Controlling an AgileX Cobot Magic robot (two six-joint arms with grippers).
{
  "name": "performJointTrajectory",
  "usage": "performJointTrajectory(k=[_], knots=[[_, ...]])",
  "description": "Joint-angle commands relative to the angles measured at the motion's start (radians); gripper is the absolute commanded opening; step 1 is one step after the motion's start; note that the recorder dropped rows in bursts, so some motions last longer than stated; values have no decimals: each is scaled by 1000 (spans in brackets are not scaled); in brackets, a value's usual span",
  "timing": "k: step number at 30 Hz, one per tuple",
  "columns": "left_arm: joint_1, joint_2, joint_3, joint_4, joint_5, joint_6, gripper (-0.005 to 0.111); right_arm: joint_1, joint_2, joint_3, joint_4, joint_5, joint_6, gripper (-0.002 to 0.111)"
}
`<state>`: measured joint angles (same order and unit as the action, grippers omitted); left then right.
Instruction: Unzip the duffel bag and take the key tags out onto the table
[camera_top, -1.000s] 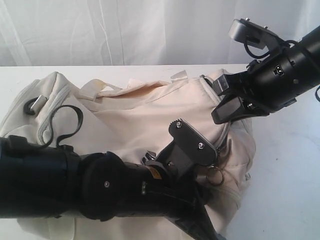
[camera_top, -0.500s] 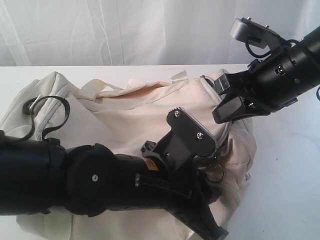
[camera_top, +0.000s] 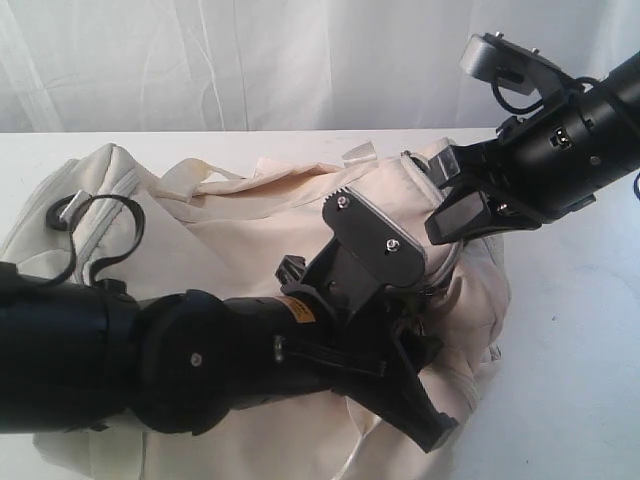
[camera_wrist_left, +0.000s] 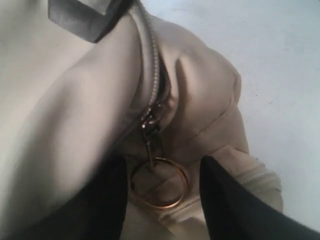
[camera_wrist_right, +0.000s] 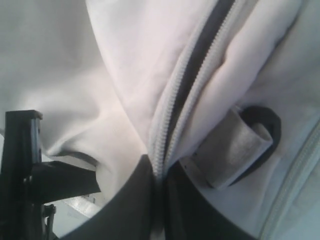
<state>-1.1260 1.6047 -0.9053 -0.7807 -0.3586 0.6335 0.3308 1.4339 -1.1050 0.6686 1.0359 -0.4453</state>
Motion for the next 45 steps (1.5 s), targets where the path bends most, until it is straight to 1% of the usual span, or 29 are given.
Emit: performJointTrajectory(k=[1,3,4,6,7,8,9,11,13,14,15,16,18,20,21,23,27,32,37,45], knots=[[-3,52,8,-6,-7,-51,51,-2,-12,-11,11,13,-7,0],[-3,83,8,34,11,-128,51,-2,-12,-11,11,13,-7,0],[-3,87,8,38,23,-141,51,-2,-12,-11,11,13,-7,0],[-3,92,8,38,42,-168,41,-2,-12,-11,11,13,-7,0],[-3,75,8,38,46,-194,26,-2,-12,-11,11,13,-7,0],[-3,62,8,38,46,-197,19,-2,-12,-11,9,13,-7,0],[-3,35,8,38,46,-197,8,-2,-12,-11,9,13,-7,0],[-3,-14,8,38,77,-191,0,-2,-12,-11,9,13,-7,0],[-3,-59,8,38,152,-186,0,-2,-12,-11,9,13,-7,0],[-3,-71,8,39,199,-181,4,-2,-12,-11,9,13,-7,0],[-3,-76,8,44,227,-157,12,-2,-12,-11,9,13,-7,0],[-3,-79,8,58,233,-118,22,-2,-12,-11,9,13,-7,0],[-3,-79,8,60,165,-101,45,-2,-12,-11,9,15,-7,0],[-3,-79,8,65,121,-101,57,-2,-12,-11,9,15,-7,0],[-3,-79,8,65,108,-101,59,-2,-12,-11,9,15,-7,0],[-3,-79,8,65,90,-101,62,-2,-12,-11,9,15,-7,0],[-3,-67,8,65,69,-111,61,-2,-12,-11,9,15,-7,0],[-3,-17,8,65,74,-158,61,-2,-12,-11,9,15,-7,0],[-3,24,6,65,2,-170,61,-2,-12,-11,9,15,-7,0],[-3,72,-70,69,15,-170,61,-2,-12,-11,7,15,-7,0]])
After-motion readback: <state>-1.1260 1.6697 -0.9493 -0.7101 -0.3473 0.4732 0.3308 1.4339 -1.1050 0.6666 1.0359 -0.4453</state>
